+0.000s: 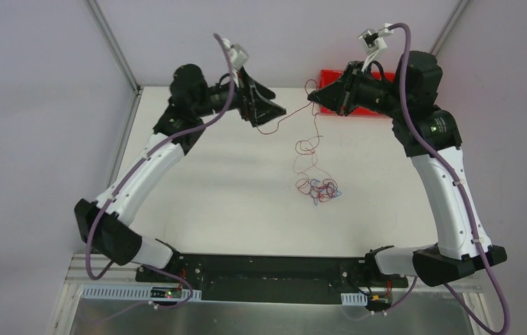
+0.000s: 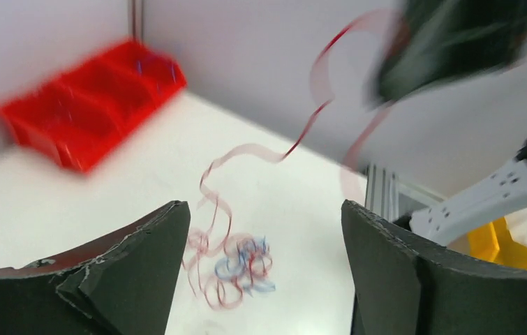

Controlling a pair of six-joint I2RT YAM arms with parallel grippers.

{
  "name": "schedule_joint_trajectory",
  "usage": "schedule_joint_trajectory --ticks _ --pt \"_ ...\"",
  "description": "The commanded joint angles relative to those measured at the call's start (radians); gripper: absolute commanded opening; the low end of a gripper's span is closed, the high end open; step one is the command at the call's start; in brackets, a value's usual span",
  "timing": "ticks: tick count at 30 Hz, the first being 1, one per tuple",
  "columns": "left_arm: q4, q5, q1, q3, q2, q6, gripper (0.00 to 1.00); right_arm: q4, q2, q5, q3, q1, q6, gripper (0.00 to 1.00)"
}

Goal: Untangle the cables

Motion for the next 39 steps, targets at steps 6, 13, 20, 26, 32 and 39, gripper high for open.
schedule_joint_trajectory --ticks 6,13,20,26,32,39 --pt "0.051 0.046 -0.077 -0.124 0.159 0.162 0.91 0.071 -0.004 -0.079 0.117 0.024 0.056 0.0" --pt "0.235 0.138 -0.18 -0.18 0.224 0.154 0.98 0.066 0.002 -0.089 0.146 0.059 0.068 0.0" --pt "0.262 0.085 -0.202 -0.072 0.328 0.128 0.85 0.086 -0.01 -0.103 0.138 0.088 0.096 0.0" --pt "0.233 0.018 -0.198 0.011 0.394 0.107 0.44 0.062 -0.023 -0.089 0.136 0.088 0.096 0.0" --pt "0.167 0.033 -0.165 0.202 0.33 0.0 0.0 0.027 -0.076 -0.01 0.052 0.076 0.053 0.0" --pt "0.086 -0.031 -0.078 0.27 0.233 0.036 0.0 0.084 -0.093 -0.009 0.021 0.066 0.072 0.0"
